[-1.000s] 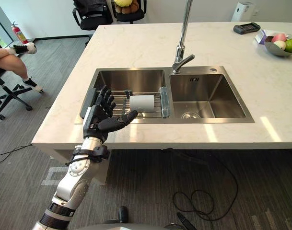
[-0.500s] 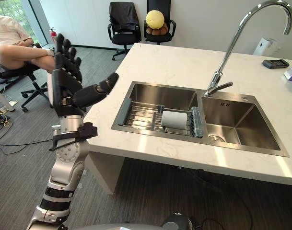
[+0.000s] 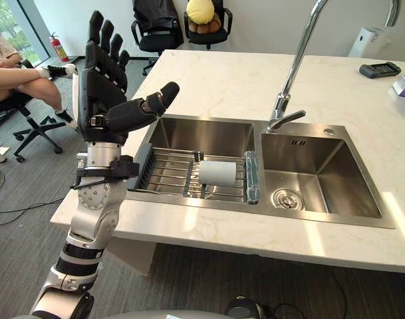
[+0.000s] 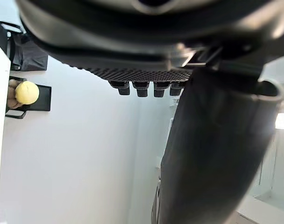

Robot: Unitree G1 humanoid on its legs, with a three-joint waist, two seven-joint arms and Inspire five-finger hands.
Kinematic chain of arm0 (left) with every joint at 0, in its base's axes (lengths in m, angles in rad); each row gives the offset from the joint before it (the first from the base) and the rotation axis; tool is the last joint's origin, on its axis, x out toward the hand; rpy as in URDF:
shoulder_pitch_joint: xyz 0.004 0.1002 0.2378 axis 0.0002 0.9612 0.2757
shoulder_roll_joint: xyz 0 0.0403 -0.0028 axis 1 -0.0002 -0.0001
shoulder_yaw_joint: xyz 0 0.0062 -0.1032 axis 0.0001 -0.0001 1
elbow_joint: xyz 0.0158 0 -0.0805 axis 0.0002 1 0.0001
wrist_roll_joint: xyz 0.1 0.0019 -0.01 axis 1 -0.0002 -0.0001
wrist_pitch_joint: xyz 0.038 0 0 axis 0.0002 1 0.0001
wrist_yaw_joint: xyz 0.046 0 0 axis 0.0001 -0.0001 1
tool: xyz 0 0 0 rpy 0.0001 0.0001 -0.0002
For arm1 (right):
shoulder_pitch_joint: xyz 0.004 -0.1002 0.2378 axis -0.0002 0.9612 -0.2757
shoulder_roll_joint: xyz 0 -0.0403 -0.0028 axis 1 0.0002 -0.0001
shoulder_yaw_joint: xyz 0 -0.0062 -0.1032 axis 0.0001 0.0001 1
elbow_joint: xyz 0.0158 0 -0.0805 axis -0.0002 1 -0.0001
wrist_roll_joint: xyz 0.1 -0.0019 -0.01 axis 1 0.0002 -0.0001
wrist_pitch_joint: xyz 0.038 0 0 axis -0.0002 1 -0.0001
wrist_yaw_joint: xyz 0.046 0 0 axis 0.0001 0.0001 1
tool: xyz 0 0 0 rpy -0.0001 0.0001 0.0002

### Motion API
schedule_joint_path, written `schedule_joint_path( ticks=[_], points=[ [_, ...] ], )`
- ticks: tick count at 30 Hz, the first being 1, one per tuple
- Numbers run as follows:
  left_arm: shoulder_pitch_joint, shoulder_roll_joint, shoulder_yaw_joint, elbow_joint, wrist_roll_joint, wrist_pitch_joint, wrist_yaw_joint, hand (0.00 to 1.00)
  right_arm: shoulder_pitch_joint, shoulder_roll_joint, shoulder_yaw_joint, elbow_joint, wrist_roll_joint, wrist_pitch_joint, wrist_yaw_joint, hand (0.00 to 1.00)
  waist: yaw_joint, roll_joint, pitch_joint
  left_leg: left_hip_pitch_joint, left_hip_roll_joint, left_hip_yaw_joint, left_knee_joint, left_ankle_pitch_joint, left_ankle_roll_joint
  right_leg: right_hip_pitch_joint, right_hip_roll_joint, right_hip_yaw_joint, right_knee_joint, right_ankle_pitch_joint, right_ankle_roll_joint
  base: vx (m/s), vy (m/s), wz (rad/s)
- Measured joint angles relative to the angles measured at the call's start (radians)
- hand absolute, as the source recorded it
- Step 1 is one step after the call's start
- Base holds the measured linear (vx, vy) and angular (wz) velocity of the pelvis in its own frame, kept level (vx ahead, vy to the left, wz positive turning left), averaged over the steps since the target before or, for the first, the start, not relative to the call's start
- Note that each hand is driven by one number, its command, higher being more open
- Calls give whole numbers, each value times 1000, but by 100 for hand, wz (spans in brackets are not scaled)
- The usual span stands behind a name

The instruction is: Walk over to the sink, pick up the cup, carry it to the dishwasher, place the cup inside the dishwasher, then close the dishwasher door

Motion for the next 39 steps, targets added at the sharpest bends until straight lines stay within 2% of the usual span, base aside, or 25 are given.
schedule_joint_path(
  ticks=[3,5,7,8,12,14,15,19,24,27,35,39],
  points=[
    [11,-4,-38,76,-17,67,-17,100,-5,11,26,-1,-15,26,-4,100,1,4,-4,17,3,41,0,-4,-6,30,15,10,-43,18,2,35,21,-14],
    [35,-4,-38,115,-1,87,-44,100,-6,12,31,-4,-15,27,-12,100,-6,7,-6,17,4,67,1,-6,-9,32,24,22,-66,32,2,-18,16,-17],
    [42,5,-49,165,142,108,-68,100,-4,8,47,-11,-14,27,-16,100,-8,7,-6,19,4,79,1,-8,-8,30,26,30,-70,36,1,-42,8,-15],
    [42,34,-73,216,293,113,-88,100,-4,5,55,-15,-6,28,-16,100,-15,9,-7,22,4,83,1,-10,-7,30,26,34,-67,36,1,-46,-1,-6],
    [2,148,-161,319,436,113,-169,100,12,-2,85,-43,24,41,-22,100,-25,20,-11,23,3,86,2,-12,-4,28,24,38,-60,35,2,-55,-4,-2],
    [-22,180,-185,340,437,112,-198,100,25,-11,97,-55,48,51,-23,100,-25,30,-14,22,2,86,2,-14,-3,27,23,39,-57,35,2,0,0,0],
    [-47,205,-193,345,436,105,-220,100,33,-23,98,-60,53,58,-20,100,-29,44,-17,18,2,85,1,-16,-3,20,18,40,-50,32,4,0,0,0],
    [-104,248,-193,345,434,55,-250,100,37,-48,115,-62,53,56,9,100,-47,68,-23,13,0,82,-3,-15,1,7,10,39,-26,20,3,-1,-3,2],
    [-151,279,-255,361,478,-14,-293,100,35,-50,134,-62,56,36,19,100,-59,71,-25,13,-4,88,1,-15,1,-12,7,54,5,6,-1,23,4,-3],
    [-153,293,-282,365,498,-34,-322,100,33,-50,138,-65,55,28,19,100,-69,73,-25,13,-7,91,1,-15,1,-24,2,68,22,-3,1,4,3,-3],
    [-210,356,-384,386,495,-37,-446,100,30,-64,138,-65,56,29,35,100,-75,73,-24,16,-14,84,-4,-17,-1,-35,-17,69,64,-28,4,-6,2,2],
    [-261,367,-416,427,494,-21,-467,100,25,-66,135,-62,65,36,40,100,-76,73,-24,16,-15,83,-4,-15,1,-39,-18,69,74,-32,2,0,0,0]
  ],
)
